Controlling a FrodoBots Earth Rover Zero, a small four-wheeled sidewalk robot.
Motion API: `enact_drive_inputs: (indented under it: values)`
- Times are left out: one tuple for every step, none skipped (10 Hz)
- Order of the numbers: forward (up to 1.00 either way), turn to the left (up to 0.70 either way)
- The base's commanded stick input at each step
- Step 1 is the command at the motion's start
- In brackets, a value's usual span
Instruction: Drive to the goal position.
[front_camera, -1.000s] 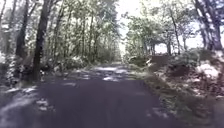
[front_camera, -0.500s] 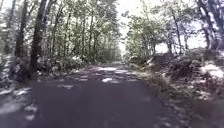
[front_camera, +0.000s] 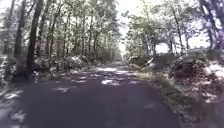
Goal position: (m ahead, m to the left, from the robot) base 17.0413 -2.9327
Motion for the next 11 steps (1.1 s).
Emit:
enact_drive_inputs:
  values:
    - [0.45,0.27]
    - [0.45,0.27]
    - [0.45,0.15]
    - [0.45,0.0]
    - [0.45,0.0]
    - [0.45,0.0]
    - [0.45,0.0]
    - [0.45,0.0]
    - [0.45,0.0]
    - [0.45,0.0]
    - [0.45,0.0]
